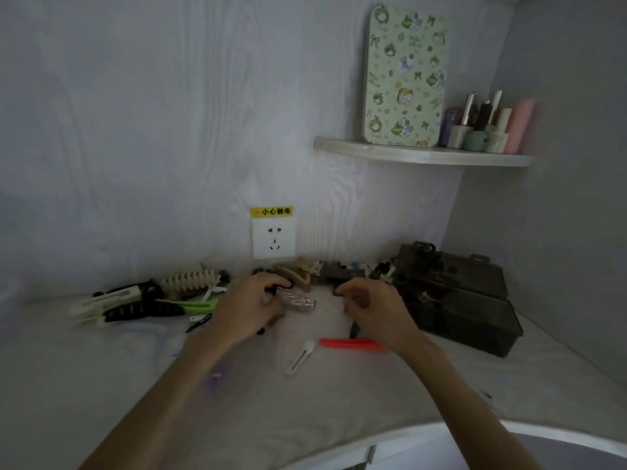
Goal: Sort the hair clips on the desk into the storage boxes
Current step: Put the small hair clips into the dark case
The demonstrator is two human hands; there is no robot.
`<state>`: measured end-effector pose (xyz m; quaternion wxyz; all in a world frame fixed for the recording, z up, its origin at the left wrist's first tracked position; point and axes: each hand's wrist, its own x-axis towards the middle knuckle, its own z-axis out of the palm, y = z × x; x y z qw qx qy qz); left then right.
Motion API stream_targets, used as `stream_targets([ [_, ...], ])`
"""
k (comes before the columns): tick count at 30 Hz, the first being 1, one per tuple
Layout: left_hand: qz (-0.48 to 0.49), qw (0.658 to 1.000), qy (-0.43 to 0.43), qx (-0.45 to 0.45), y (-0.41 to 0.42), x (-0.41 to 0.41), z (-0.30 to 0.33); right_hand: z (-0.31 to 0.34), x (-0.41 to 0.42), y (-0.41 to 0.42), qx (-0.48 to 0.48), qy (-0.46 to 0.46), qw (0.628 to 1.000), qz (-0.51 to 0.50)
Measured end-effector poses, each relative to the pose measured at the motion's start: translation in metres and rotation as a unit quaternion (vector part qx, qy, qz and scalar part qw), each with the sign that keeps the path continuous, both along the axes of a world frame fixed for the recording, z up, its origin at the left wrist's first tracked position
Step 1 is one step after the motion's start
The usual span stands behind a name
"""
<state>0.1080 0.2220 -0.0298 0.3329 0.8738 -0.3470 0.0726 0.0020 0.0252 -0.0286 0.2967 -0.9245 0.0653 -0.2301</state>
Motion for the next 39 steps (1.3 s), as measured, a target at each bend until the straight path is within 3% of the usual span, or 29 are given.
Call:
stream_targets([
  [3, 0.116, 0.99, -0.047, -0.061, 0.053, 0.019, -0.002, -0.008, 0.025, 0.032, -0.012, 0.003, 1.0, 0.02],
  [6, 0.19, 0.979, -0.062, -0.03, 0.096, 0.039, -0.011, -0.007, 0.051, 0.063, -0.009, -0.015, 0.999, 0.048],
  [11, 0.149, 0.983, -0.082, 0.068, 0.116, 0.056, -0.026, -0.009, 0.105, 0.098, -0.107, -0.02, 0.992, 0.071],
  [14, 0.201, 0.973, -0.077, 0.077, 0.117, 0.054, -0.025, -0.014, 0.119, 0.096, -0.182, -0.017, 0.983, 0.016],
  [16, 0.263, 0.957, -0.082, 0.091, 0.117, 0.05, -0.017, -0.017, 0.123, 0.095, -0.22, -0.008, 0.975, 0.036],
  [18, 0.274, 0.951, -0.127, 0.064, 0.109, 0.043, -0.01, -0.021, 0.124, 0.095, -0.257, 0.047, 0.96, 0.099],
  [20, 0.187, 0.973, -0.138, 0.012, 0.096, 0.035, -0.007, -0.024, 0.124, 0.098, -0.268, 0.118, 0.948, 0.123],
  [23, 0.082, 0.993, -0.064, 0.054, 0.082, 0.029, -0.014, -0.023, 0.123, 0.101, -0.25, 0.108, 0.956, 0.111],
  [31, 0.228, 0.972, -0.03, 0.052, 0.095, 0.029, -0.001, -0.012, 0.111, 0.095, -0.172, 0.071, 0.976, 0.115],
  [35, 0.182, 0.983, -0.036, -0.016, 0.078, 0.042, 0.01, -0.012, 0.109, 0.09, -0.097, 0.059, 0.984, 0.139],
  [39, 0.111, 0.987, -0.027, 0.114, 0.045, 0.072, 0.011, -0.01, 0.106, 0.085, -0.024, 0.064, 0.987, 0.144],
])
